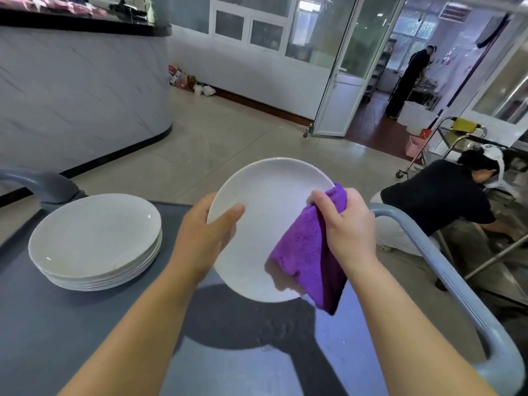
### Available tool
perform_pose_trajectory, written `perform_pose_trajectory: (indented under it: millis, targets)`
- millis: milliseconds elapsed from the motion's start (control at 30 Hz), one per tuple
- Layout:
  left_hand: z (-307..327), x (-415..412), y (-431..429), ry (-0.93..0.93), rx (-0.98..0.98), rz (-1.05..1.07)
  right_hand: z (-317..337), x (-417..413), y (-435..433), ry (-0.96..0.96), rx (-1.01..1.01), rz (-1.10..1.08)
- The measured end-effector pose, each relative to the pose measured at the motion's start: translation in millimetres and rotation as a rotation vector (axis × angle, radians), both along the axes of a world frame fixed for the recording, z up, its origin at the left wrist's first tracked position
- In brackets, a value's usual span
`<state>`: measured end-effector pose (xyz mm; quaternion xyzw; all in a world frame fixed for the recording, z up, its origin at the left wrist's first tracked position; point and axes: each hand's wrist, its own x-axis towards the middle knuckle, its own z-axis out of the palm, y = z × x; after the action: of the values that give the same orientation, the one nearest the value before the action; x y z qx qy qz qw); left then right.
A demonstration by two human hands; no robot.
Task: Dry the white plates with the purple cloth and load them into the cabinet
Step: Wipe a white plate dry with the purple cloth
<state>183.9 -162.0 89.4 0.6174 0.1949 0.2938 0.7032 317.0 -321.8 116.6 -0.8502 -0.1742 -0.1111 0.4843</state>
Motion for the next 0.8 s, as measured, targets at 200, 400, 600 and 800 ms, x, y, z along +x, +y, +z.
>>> perform_pose_trajectory:
  millis: [200,400,600,800]
  targets:
    - [2,7,-20,-0.044,0.114,0.248,-6,-11,0,0.021,0.197,-0.167]
    - [-7,17,-47,-0.135,-0.209,0.4,-50,-16,10,0.288,0.337,-0.205]
    - [-4,12,-33,-0.049,-0.097,0.112,-3,22,-11,0.104,0.119,0.041]
    - [7,21,-40,-0.035,0.14,0.314,16,20,-15,-0.022,0.054,0.081]
